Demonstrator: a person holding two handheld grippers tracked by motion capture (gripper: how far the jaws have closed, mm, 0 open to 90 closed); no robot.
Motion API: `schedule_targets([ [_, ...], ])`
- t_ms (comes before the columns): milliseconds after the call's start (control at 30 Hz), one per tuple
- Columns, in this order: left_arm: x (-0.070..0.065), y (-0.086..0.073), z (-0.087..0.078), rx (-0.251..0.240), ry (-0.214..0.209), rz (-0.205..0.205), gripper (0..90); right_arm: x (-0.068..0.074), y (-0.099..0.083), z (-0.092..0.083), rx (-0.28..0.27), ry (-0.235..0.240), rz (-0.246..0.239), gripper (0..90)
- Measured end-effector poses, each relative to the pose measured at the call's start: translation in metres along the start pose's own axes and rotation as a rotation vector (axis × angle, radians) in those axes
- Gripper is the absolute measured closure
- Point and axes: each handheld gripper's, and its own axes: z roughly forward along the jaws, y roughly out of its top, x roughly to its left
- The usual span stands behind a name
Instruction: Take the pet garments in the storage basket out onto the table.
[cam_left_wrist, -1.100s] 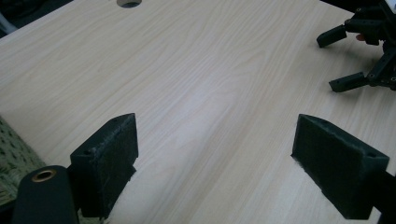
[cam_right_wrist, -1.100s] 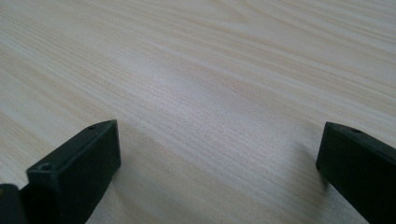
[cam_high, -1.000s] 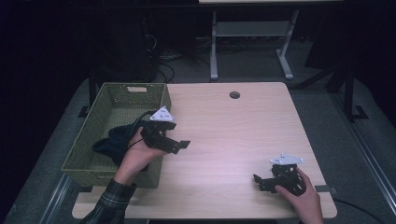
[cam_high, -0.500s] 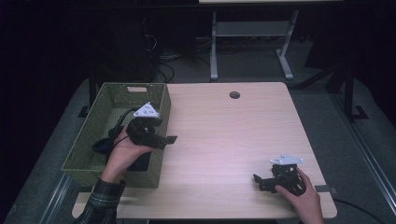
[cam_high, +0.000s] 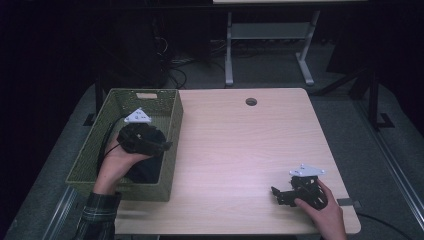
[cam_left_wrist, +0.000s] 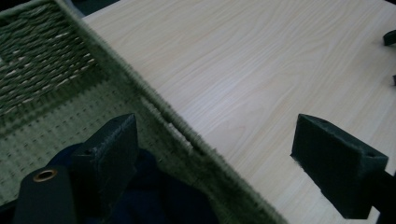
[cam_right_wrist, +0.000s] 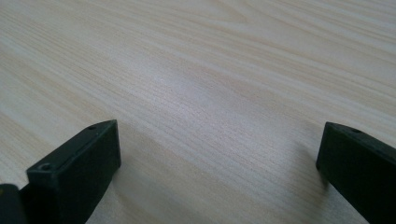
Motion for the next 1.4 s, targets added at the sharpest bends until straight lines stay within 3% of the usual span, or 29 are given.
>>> schedule_targets([
  [300,0.016,-0.014,-0.007,0.028,0.056,-0.028,14.3,0.000,0.000,0.000,0.000,0.000,0.000,0.0],
  [667,0.034,-0.033,-0.002,0.089,0.116,-0.055,14.3,0.000,0.000,0.000,0.000,0.000,0.001,0.0],
  [1167,0.044,-0.053,0.027,0.181,0.093,-0.076,13.2,0.000,0.000,0.000,0.000,0.000,0.000,0.0],
  [1267,0.044,-0.056,0.034,0.210,0.086,-0.070,13.1,0.000,0.000,0.000,0.000,0.000,0.000,0.0],
  [1400,0.045,-0.060,0.046,0.280,0.116,-0.044,13.2,0.000,0.000,0.000,0.000,0.000,0.000,0.0],
])
